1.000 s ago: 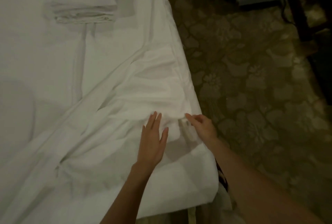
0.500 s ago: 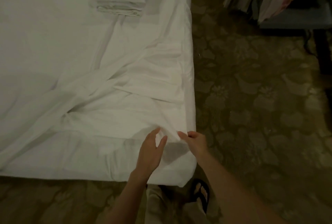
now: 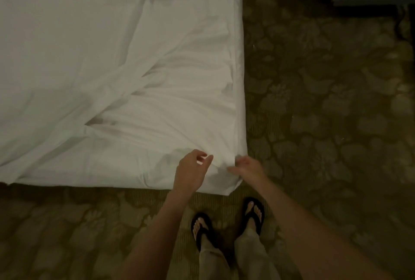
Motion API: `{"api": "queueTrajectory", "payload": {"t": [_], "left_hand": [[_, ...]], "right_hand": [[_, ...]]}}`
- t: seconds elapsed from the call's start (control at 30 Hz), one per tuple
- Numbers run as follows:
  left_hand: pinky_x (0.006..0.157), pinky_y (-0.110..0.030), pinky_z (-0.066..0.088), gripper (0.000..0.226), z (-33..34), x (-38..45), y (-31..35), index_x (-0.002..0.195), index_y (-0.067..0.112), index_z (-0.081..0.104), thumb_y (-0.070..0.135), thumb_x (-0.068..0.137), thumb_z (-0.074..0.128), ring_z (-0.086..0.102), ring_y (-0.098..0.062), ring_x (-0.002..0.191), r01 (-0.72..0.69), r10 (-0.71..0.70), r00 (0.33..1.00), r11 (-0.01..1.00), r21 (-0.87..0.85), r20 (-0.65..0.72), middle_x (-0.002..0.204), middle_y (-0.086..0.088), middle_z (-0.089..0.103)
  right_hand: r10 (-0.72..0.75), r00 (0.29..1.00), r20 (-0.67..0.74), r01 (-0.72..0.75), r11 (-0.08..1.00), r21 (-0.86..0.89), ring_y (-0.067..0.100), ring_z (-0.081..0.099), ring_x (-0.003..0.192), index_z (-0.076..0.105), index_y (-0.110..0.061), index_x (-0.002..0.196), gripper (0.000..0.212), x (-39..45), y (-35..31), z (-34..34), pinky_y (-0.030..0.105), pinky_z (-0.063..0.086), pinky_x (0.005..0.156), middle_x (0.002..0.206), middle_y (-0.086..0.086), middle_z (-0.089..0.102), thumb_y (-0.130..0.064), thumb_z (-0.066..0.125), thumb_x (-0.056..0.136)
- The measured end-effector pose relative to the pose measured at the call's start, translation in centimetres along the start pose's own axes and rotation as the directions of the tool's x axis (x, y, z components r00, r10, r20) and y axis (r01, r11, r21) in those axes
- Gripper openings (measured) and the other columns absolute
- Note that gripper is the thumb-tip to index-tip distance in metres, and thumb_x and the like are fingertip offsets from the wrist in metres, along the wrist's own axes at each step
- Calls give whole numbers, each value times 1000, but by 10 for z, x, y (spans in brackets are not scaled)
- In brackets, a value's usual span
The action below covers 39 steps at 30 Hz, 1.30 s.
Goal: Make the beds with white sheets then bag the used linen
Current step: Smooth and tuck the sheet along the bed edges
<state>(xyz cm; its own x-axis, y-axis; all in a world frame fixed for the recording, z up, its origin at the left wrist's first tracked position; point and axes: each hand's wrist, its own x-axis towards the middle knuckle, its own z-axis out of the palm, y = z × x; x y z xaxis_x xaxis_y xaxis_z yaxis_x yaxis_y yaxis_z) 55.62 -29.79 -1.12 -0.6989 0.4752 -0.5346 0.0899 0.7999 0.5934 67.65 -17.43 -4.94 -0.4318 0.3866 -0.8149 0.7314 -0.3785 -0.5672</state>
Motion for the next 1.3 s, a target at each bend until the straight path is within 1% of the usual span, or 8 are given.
{"api": "queueTrajectory", "payload": {"t": [0.17, 0.3, 0.4, 0.7, 0.8, 0.97, 1.1, 1.3], "left_hand": [[79, -20, 39, 28, 9, 3, 1, 114, 12, 65, 31, 96, 57, 56, -8, 90, -51, 51, 999, 999, -1, 11, 108, 0, 65], [81, -20, 41, 26, 11, 2, 2, 114, 12, 64, 29, 97, 54, 56, -9, 91, -101, 100, 994, 995, 25, 30, 110, 0, 66], [83, -25, 44, 27, 11, 1, 0, 114, 12, 65, 30, 98, 53, 57, -12, 92, -104, 101, 994, 991, 85, 39, 109, -2, 66], [83, -25, 45, 29, 5, 21, 21, 115, 12, 66, 31, 98, 53, 59, -12, 90, -158, 146, 986, 969, 191, 75, 110, -3, 67], [83, -24, 44, 28, 5, 34, 32, 114, 13, 66, 32, 98, 53, 59, -12, 90, -171, 159, 985, 963, 209, 73, 110, -2, 68], [77, -21, 39, 26, -13, 62, 60, 110, 12, 67, 30, 96, 55, 64, -17, 92, -171, 171, 985, 954, 248, 20, 108, -4, 70], [79, -22, 39, 26, -31, 90, 84, 111, 11, 67, 29, 97, 55, 64, -20, 96, -197, 208, 978, 939, 282, -7, 109, -3, 70], [80, -24, 40, 24, -59, 145, 105, 113, 13, 64, 29, 97, 55, 63, -19, 96, -200, 215, 976, 937, 285, -23, 108, -3, 68]], "right_hand": [[-78, 992, -96, 90, 987, 131, 21, 60, 81, 61, -13, 70, 34, 12, -26, 7, 29, 47, 74, 77, 5, 62, -42, 71, 83], [-19, 991, -132, 34, 993, 110, 29, 62, 103, 69, -1, 103, 38, 13, -13, 7, 40, 50, 95, 108, 15, 68, -36, 68, 88], [39, 996, -75, -28, 990, 138, 27, 58, 110, 62, 1, 120, 45, 2, 19, 5, 33, 46, 98, 120, 13, 63, -31, 67, 89], [122, 992, -43, -114, 980, 162, 19, 56, 91, 65, -8, 93, 34, 11, 10, -2, 30, 47, 86, 90, 0, 60, -38, 75, 80], [-15, 992, -129, 33, 991, 133, 15, 54, 72, 61, -12, 72, 35, 26, -16, -4, 25, 44, 70, 70, 0, 56, -43, 67, 85], [-48, 978, -204, 86, 980, 179, 15, 55, 71, 65, -7, 76, 33, 41, -60, -17, 21, 43, 59, 72, 3, 60, -36, 63, 90], [-83, 963, -257, 126, 980, 155, 17, 59, 82, 70, -7, 83, 30, 58, -90, -26, 26, 43, 74, 91, 6, 69, -36, 64, 89], [-26, 966, -259, 73, 982, 173, 23, 56, 80, 63, -4, 78, 36, 90, -132, -25, 34, 48, 79, 82, 11, 61, -37, 61, 91]]}}
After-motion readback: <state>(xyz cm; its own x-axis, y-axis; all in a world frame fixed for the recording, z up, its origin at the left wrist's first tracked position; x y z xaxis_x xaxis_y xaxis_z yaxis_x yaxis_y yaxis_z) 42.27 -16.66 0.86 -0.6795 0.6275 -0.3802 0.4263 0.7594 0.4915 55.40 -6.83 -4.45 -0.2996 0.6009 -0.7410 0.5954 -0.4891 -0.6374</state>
